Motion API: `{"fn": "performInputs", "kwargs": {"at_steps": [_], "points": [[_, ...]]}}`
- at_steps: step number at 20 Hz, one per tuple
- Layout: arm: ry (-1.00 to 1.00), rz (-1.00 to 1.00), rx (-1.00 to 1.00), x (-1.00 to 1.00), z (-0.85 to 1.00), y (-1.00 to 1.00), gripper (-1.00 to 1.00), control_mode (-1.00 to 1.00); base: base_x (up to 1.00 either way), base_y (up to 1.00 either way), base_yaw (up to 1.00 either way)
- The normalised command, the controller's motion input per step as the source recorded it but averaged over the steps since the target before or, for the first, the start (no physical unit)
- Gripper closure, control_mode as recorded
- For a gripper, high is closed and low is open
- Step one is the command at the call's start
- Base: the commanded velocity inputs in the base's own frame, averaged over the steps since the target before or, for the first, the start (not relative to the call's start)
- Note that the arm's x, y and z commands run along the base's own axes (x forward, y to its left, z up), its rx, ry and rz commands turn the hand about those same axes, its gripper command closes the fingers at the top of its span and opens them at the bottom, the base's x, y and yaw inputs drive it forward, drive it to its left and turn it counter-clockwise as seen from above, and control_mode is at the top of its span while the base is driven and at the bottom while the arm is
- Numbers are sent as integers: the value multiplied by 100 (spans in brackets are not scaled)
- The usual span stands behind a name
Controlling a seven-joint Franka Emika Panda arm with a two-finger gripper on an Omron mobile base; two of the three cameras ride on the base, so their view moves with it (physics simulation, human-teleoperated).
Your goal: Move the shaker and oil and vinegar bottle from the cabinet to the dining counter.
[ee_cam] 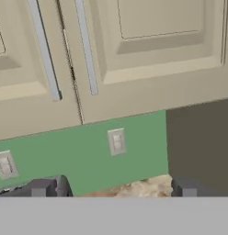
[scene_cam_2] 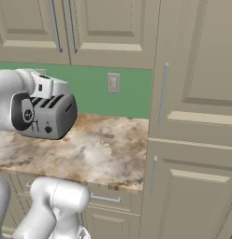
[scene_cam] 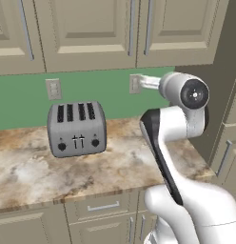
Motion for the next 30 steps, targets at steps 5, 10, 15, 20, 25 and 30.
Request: {"fn": "performInputs", "kwargs": {"at_steps": [5,10,15,20,25,30], "points": [[-28,1,0,18,55,0,-100,-100,0,0,0],[-4,0,0,38,1,-1,-100,-100,0,0,0],[-11,1,-5,26,14,-4,-100,-100,0,0,0],[-22,3,-10,16,38,0,-100,-100,0,0,0],[-16,2,-12,15,38,0,-100,-100,0,0,0],[-2,0,-12,29,23,0,-100,-100,0,0,0]]}}
